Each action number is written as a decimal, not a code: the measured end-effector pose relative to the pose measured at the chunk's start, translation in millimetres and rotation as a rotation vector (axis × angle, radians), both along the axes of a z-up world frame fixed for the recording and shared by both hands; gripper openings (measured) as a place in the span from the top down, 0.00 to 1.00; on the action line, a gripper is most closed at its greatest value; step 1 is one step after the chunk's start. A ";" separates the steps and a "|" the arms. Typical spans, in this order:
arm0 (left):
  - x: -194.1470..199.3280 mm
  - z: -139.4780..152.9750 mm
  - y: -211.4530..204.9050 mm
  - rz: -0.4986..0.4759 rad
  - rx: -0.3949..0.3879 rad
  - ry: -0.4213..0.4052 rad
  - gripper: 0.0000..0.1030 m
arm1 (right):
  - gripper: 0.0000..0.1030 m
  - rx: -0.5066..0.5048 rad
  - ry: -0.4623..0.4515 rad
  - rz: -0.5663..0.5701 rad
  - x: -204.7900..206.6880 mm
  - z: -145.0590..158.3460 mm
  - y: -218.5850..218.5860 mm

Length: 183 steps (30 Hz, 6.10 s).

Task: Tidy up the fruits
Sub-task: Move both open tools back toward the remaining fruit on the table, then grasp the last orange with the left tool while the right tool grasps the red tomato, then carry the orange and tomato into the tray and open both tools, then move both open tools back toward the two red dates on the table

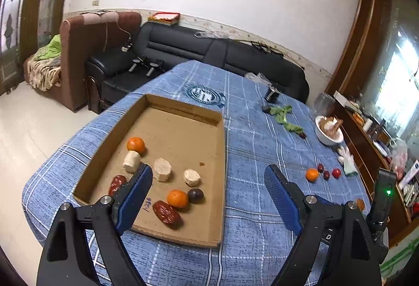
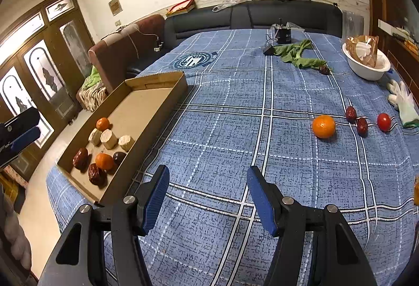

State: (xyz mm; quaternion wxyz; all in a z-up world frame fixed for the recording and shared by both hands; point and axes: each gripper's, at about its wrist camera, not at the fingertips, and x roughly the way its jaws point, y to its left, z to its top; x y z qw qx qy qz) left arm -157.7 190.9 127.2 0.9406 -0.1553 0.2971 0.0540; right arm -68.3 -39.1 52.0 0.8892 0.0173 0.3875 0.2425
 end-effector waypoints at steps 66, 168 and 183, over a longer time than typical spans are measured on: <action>148.5 -68.1 -202.3 -0.467 0.056 0.222 0.16 | 0.36 0.109 0.100 -0.468 108.0 -13.1 -222.2; 29.4 -17.1 19.2 0.103 -0.137 0.122 0.20 | 0.61 0.177 0.007 -0.025 -9.6 20.1 21.5; 25.5 -10.0 -19.6 0.027 -0.087 0.105 0.20 | 0.61 0.128 0.031 -0.185 -16.0 -4.7 -70.3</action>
